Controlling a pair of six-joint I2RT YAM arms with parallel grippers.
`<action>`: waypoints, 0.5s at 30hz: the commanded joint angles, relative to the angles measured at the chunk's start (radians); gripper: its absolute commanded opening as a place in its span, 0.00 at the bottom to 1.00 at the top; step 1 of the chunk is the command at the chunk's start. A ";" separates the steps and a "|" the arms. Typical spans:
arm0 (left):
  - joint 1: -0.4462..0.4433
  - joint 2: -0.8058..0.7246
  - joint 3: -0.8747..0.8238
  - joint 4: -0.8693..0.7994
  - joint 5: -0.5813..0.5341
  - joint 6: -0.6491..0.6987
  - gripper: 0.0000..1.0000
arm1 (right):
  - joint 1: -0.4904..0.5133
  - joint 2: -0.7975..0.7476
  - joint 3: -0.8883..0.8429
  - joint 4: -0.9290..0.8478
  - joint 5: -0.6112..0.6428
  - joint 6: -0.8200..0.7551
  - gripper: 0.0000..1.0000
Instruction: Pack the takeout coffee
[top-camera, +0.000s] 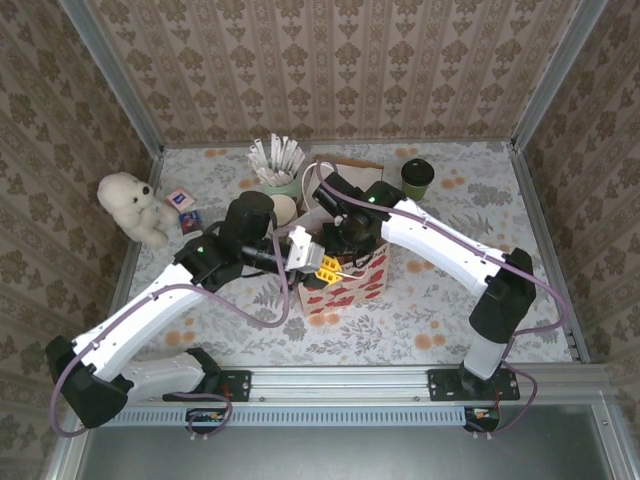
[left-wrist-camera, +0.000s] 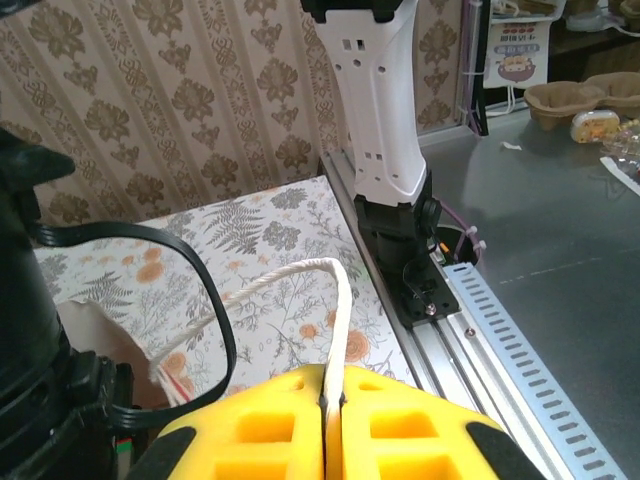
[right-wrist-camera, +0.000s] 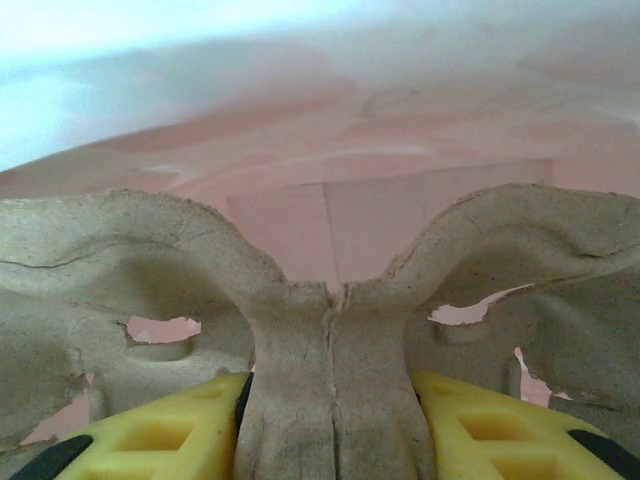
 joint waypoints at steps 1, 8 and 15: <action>-0.010 -0.014 0.028 -0.035 -0.005 0.051 0.11 | -0.005 0.022 0.013 -0.048 -0.013 -0.002 0.44; 0.020 -0.058 0.012 -0.023 -0.013 0.039 0.18 | -0.005 0.020 -0.035 -0.003 -0.045 -0.053 0.44; 0.106 -0.117 -0.008 0.030 0.042 0.032 0.39 | -0.005 0.024 -0.041 -0.043 -0.074 -0.118 0.44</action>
